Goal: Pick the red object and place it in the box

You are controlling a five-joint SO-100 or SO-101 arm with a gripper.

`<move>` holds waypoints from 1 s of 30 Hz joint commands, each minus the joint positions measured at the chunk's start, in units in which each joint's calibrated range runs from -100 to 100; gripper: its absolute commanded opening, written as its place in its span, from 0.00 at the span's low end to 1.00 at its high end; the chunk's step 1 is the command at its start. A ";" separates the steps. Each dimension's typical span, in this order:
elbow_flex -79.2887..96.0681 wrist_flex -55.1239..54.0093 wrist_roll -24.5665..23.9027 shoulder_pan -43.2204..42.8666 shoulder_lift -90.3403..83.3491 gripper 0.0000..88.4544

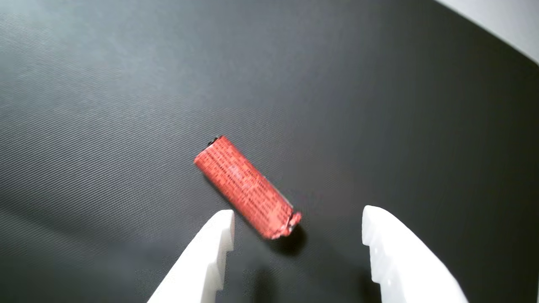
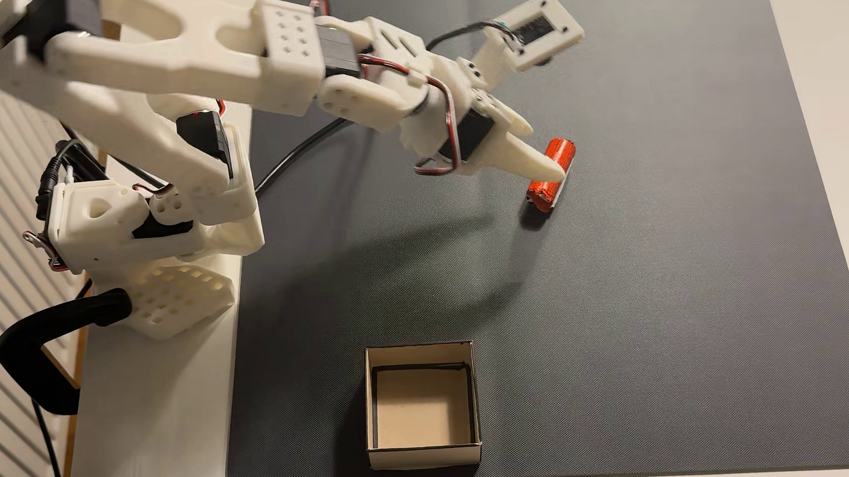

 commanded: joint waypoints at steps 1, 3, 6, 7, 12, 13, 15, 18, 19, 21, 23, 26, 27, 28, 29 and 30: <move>-5.51 -2.92 0.07 -0.07 6.95 0.27; -6.06 -4.93 0.07 0.00 9.76 0.27; -6.15 -8.60 0.12 -0.07 13.07 0.27; -6.15 -9.47 0.12 -0.15 14.09 0.27; -6.15 -12.88 0.07 -0.30 19.02 0.27; -6.15 -13.41 0.07 -0.30 19.71 0.27; -6.15 -14.54 0.07 -0.30 20.64 0.27; -6.15 -15.85 -0.04 -0.37 21.49 0.27; -6.15 -15.85 -0.09 -0.74 21.58 0.27; -6.24 -16.20 -0.19 -0.97 21.66 0.26; -6.24 -17.69 -0.19 -1.11 21.66 0.26; -6.24 -19.18 -0.19 -2.08 21.83 0.26; -6.24 -19.52 -0.19 -2.15 21.83 0.26; -6.24 -19.79 -0.14 -2.23 22.09 0.26; -6.24 -19.79 -0.14 -2.52 22.60 0.26; -6.24 -19.79 -0.25 -2.60 23.28 0.26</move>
